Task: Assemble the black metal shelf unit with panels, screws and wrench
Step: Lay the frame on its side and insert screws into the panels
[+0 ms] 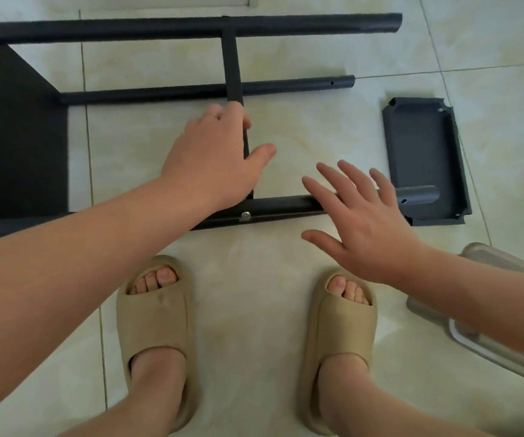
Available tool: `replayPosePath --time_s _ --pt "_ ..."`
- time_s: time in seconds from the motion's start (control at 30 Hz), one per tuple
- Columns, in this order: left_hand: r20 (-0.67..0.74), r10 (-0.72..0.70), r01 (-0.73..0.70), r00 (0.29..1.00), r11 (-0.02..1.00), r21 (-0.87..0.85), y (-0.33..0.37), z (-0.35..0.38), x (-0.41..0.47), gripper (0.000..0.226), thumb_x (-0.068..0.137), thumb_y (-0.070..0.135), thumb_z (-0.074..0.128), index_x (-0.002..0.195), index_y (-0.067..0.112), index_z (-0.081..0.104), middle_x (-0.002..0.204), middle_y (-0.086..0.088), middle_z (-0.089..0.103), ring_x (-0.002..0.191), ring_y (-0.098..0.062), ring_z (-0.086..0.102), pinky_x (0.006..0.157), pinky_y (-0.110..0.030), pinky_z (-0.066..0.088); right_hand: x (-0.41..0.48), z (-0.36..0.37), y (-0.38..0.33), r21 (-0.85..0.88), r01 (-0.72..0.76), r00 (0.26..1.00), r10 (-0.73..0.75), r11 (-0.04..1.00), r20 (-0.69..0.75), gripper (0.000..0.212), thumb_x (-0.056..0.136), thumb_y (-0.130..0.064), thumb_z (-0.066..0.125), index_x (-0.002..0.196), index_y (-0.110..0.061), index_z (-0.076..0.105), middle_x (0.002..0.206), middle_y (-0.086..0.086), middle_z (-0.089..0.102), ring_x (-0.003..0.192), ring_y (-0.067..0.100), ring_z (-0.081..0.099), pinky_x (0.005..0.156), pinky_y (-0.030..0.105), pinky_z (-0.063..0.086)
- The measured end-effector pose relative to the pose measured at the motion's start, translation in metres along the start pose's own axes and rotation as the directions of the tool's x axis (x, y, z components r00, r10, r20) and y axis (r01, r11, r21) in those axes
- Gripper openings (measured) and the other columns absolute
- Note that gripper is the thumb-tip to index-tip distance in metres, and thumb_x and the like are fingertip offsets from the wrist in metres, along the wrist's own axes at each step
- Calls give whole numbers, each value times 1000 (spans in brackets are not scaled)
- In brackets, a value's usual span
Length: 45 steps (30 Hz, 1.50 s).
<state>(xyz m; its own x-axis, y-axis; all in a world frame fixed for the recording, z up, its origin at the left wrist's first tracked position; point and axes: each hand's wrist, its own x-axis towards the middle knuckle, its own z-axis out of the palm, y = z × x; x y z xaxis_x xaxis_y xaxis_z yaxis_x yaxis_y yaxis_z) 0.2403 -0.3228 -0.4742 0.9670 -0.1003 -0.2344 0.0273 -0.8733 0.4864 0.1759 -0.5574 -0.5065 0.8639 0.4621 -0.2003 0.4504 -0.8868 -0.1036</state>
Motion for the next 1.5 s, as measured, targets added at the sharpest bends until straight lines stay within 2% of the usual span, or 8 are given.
replayPosePath --time_s 0.2,0.47,0.57,0.73,0.97,1.07,1.2,1.5 --pt "206 288 -326 935 927 185 72 6 -12 50 96 55 48 135 23 45 142 -3 44 128 -26 41 103 -42 38 -72 -3 45 -59 -176 983 179 983 35 78 97 -71 19 160 -25 23 168 10 14 155 37 11 119 66 14" --pt "454 560 -701 694 670 245 171 57 -28 47 98 52 44 133 22 41 138 -3 43 121 -26 44 97 -40 43 -171 17 112 -31 -379 923 380 925 52 75 97 -65 26 160 -24 24 168 10 15 153 40 16 116 66 20" --pt "528 611 -788 589 580 207 197 99 -43 47 97 49 47 134 20 42 141 -4 43 123 -27 43 99 -42 43 -202 29 131 -1 -422 907 422 907 0 70 98 -57 34 157 -21 32 164 12 28 148 38 26 115 56 23" --pt "616 614 -844 493 508 170 211 161 -71 43 96 39 52 133 19 42 157 -11 25 139 -31 25 106 -44 36 -239 54 157 72 -435 897 439 898 -52 53 98 -38 56 144 -14 51 135 8 56 119 34 53 93 48 45" --pt "584 634 -848 506 488 205 203 206 -89 28 99 33 51 125 22 53 166 -14 3 150 -36 -2 115 -51 13 -237 86 176 158 -599 790 548 785 274 50 102 -37 52 149 -22 45 141 2 53 128 28 50 99 44 48" --pt "540 677 -853 501 491 177 203 210 -85 21 95 38 60 111 24 61 163 -14 21 150 -36 13 113 -51 24 -224 96 183 161 -625 768 564 764 305 47 101 -34 52 147 -23 46 138 2 54 124 28 52 93 42 51" --pt "515 705 -856 487 503 120 200 209 -78 29 67 39 87 80 25 65 140 -15 57 133 -37 50 93 -47 51 -204 103 185 195 -584 804 527 788 276 43 101 -28 53 144 -23 51 128 4 59 113 31 58 83 41 53" --pt "447 759 -864 473 499 67 196 208 -75 30 63 42 89 76 26 66 137 -12 61 129 -33 55 90 -42 54 -171 118 173 280 -499 866 464 820 184 19 99 -15 55 113 -7 65 99 15 62 89 41 59 59 38 38"
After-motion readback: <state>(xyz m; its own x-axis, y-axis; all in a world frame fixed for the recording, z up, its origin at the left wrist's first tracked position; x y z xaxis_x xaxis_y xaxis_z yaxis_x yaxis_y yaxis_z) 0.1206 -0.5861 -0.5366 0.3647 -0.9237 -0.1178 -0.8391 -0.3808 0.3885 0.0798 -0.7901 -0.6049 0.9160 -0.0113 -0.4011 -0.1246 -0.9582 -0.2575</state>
